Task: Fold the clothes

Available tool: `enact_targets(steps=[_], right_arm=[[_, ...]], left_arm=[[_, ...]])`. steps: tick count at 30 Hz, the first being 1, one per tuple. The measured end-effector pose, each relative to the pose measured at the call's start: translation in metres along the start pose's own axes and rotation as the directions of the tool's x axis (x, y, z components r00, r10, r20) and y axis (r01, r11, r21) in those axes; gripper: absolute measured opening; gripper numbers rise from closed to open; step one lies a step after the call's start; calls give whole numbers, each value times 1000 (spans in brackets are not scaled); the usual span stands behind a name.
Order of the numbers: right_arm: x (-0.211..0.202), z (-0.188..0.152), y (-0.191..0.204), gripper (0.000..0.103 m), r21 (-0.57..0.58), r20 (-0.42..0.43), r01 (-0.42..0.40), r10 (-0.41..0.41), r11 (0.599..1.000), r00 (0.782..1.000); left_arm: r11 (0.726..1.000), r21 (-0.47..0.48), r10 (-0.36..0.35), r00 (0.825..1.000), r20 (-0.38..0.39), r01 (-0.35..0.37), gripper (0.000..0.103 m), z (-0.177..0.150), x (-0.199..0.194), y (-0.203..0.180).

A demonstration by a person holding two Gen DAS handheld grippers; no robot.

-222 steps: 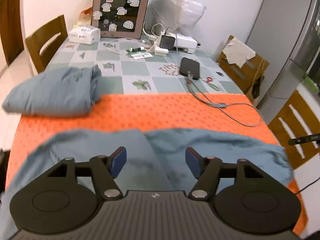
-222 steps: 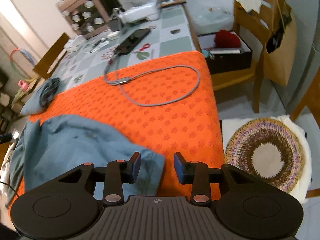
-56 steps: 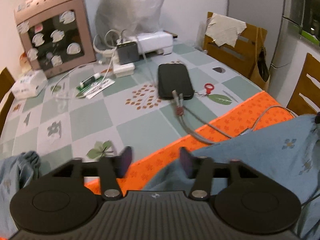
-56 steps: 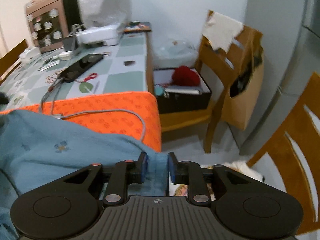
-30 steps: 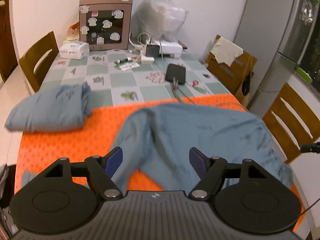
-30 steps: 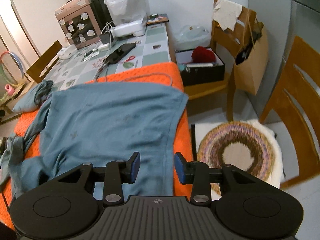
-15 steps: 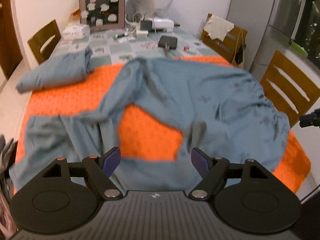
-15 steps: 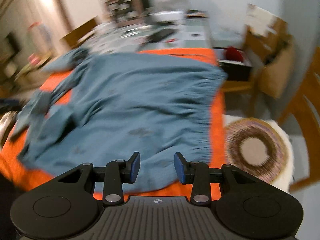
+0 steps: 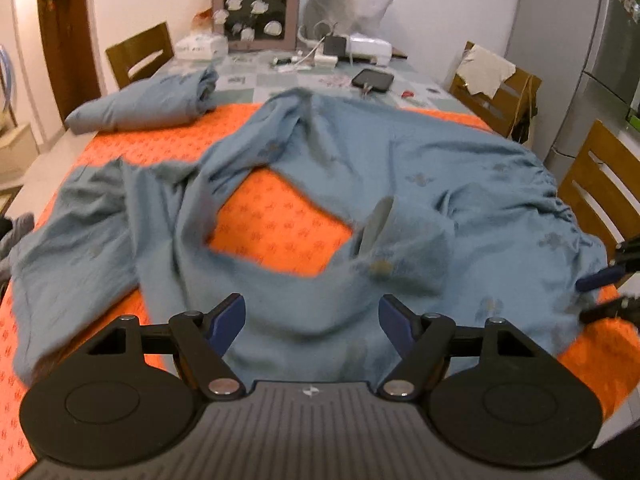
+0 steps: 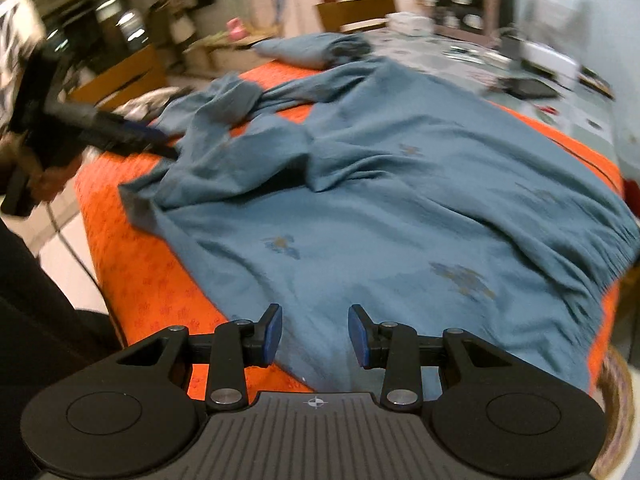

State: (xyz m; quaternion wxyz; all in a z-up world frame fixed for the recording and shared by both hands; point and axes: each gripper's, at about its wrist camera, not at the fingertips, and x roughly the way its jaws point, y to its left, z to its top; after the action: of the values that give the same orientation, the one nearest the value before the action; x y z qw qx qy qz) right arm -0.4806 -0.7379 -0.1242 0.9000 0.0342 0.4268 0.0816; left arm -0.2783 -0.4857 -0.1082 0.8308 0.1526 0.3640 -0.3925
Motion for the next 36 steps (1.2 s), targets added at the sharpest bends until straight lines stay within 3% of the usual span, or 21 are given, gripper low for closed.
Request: enact_targets(steps=[4, 9, 11, 12, 16, 19, 27, 30, 34, 36], right_arm=[[11, 4, 4, 40, -41, -5, -20, 20, 999, 1000], [25, 6, 9, 39, -59, -24, -41, 39, 997, 999], [31, 5, 12, 39, -68, -37, -41, 39, 997, 999], [33, 5, 13, 38, -70, -43, -44, 41, 997, 998], [43, 5, 17, 26, -91, -68, -41, 35, 995, 997], [47, 3, 20, 3, -109, -66, -28, 20, 994, 998], [2, 2, 35, 3, -113, -8, -15, 14, 993, 1000], [-14, -3, 42, 3, -115, -31, -36, 33, 993, 999], [-17, -17, 47, 3, -106, -125, -117, 103, 987, 987], [-24, -20, 39, 4, -77, -105, -83, 74, 994, 992]], left_arm=[[997, 56, -54, 998, 14, 53, 79, 15, 19, -7], [979, 130, -149, 988, -45, 154, 72, 18, 48, -11], [977, 139, -155, 985, -79, 165, 37, 14, 55, -10], [976, 140, -156, 983, -96, 169, 3, 12, 59, -8], [984, 86, -147, 985, -96, 155, 3, 12, 56, 11], [992, 52, -108, 991, -84, 113, 3, 17, 46, 32], [999, 42, 2, 995, -99, 3, 6, 15, 40, 57], [998, 56, 30, 995, -100, -25, 13, 11, 34, 52], [998, 62, 28, 998, -58, -24, 22, 4, 10, 39], [998, 69, 8, 1000, -23, -7, 31, -1, -7, 28]])
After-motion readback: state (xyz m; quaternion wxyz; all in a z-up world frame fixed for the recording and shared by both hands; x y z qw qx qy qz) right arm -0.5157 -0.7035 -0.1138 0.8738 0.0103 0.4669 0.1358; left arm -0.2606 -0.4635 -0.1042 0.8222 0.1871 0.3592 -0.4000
